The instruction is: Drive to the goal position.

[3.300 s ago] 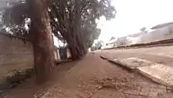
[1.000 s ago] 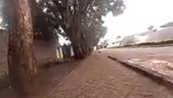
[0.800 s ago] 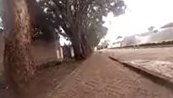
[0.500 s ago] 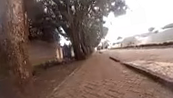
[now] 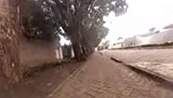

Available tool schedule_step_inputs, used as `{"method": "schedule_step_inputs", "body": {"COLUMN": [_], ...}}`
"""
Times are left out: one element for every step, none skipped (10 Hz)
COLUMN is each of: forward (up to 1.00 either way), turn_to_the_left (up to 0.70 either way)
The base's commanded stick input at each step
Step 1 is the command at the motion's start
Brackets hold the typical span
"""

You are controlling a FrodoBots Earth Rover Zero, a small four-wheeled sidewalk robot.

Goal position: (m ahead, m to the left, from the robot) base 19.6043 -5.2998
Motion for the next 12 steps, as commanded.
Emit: {"method": "schedule_step_inputs", "body": {"forward": [0.5, 0.5, 0.5, 0.5, 0.5, 0.5, 0.5, 0.5, 0.5, 0.5, 0.5, 0.5], "turn_to_the_left": [0.05, 0.06, 0.07, 0.07, 0.06, 0.06, 0.06, 0.06, 0.0, 0.0, 0.0, 0.0]}}
